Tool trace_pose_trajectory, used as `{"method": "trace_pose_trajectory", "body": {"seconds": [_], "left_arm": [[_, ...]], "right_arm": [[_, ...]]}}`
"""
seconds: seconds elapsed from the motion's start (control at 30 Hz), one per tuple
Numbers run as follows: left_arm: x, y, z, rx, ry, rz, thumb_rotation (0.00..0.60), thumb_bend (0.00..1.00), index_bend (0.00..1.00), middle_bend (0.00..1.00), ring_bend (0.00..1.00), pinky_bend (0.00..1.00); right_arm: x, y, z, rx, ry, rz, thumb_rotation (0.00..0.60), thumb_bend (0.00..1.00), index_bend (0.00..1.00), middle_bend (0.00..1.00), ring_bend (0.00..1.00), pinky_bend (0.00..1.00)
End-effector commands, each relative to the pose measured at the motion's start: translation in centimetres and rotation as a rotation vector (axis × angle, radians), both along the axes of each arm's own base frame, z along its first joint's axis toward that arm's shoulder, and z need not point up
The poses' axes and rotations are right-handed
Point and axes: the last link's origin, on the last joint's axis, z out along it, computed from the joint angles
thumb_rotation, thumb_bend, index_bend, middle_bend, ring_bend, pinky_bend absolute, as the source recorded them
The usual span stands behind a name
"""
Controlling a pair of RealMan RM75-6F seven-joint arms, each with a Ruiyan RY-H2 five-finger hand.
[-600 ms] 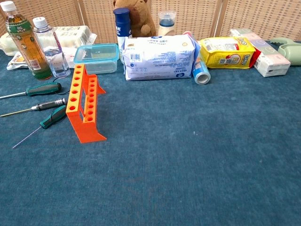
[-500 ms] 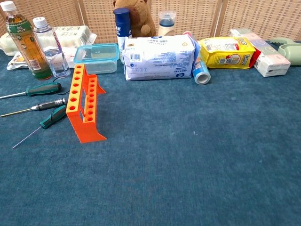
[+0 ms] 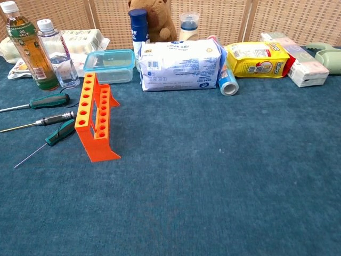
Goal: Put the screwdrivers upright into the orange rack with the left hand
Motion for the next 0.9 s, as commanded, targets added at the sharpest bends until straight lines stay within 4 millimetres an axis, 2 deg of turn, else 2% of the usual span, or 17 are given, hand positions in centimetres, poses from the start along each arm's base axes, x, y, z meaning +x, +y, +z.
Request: {"method": "trace_pose_trajectory", "body": {"seconds": [0.03,0.1,0.13,0.37,0.57,0.9], "left_arm": [[0.9,3.2,-1.4,-0.002,-0.018,-0.024,0.600,0.16,0.05,0.73,0.68,0.83],[1.2,5.0,-2.7,-0.032,-0.041,-0.012,0.600,0.17,0.16,0.81,0.76,0.90],[1.3,5.6,-3.1,-0.045,-0.046,0.002,0.600,0.18,0.18,0.83,0.77,0.91],[2.7,10.3,-7.2,-0.163,-0.066,0.111,0.600,0.23,0.34,0.84,0.79,0.92],[4.2,12.7,-10.3,-0.191,-0.068,0.153,0.600,0.27,0.36,0.84,0.79,0.92],[5.5,14.7,-14.3,-0.210,-0.039,0.219,0.600,0.28,0.39,0.84,0.79,0.92]], "right_arm": [[0.0,0.0,0.0,0.007,0.001,0.000,0.600,0.00,0.07,0.10,0.07,0.01],[-0.1,0.0,0.0,0.010,-0.002,0.002,0.600,0.00,0.07,0.10,0.07,0.01],[-0.1,0.0,0.0,0.011,-0.002,0.002,0.600,0.00,0.07,0.10,0.07,0.01],[-0.3,-0.2,0.1,0.012,-0.008,-0.008,0.600,0.00,0.07,0.10,0.07,0.01],[-0.4,-0.2,0.2,0.014,-0.011,-0.009,0.600,0.00,0.07,0.10,0.07,0.01],[-0.4,-0.2,0.4,0.016,-0.019,-0.010,0.600,0.00,0.07,0.11,0.08,0.01]]}}
